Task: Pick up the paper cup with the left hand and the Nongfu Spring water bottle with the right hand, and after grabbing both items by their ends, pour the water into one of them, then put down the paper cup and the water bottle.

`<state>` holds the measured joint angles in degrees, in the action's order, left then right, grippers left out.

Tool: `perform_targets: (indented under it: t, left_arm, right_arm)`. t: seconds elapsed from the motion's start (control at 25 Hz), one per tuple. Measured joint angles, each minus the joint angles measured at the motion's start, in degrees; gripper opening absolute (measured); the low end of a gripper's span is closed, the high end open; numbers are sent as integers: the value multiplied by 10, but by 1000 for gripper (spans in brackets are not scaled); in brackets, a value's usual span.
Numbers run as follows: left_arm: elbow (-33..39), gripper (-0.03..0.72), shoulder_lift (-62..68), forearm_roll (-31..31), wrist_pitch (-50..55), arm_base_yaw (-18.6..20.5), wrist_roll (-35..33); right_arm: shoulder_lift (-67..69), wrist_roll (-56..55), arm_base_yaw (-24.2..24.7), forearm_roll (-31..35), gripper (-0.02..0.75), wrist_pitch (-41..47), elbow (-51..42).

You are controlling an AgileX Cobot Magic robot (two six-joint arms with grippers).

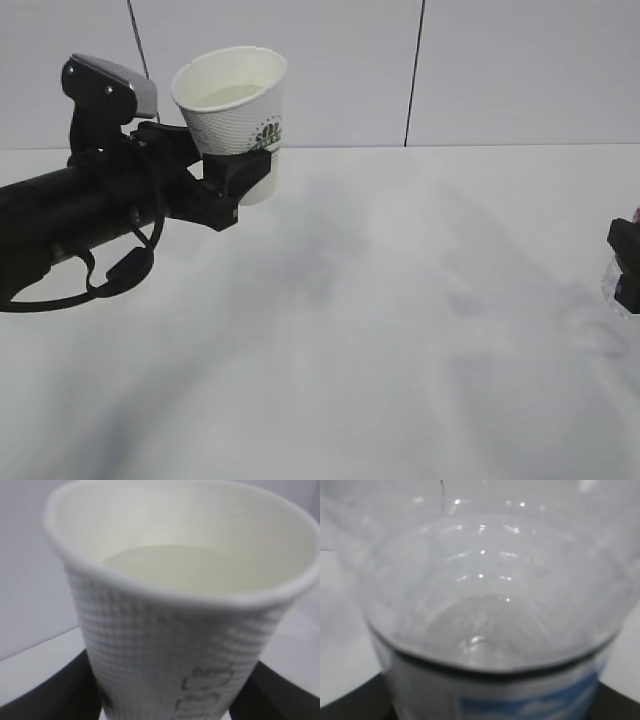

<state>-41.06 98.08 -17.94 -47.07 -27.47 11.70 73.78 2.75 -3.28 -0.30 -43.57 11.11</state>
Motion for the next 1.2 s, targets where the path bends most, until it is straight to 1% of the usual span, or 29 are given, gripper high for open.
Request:
perform_targets:
  t: [0.52, 0.92, 1.2]
  left_arm:
    - [0, 498, 0, 0, 0, 80, -1]
    - [0, 498, 0, 3, 0, 118, -1]
    - [0, 498, 0, 12, 0, 153, -1]
  right_arm:
    - [0, 0, 0, 0, 430, -1, 0]
    - [0, 0, 0, -1, 430, -1, 0]
    - [0, 0, 0, -1, 430, -1, 0]
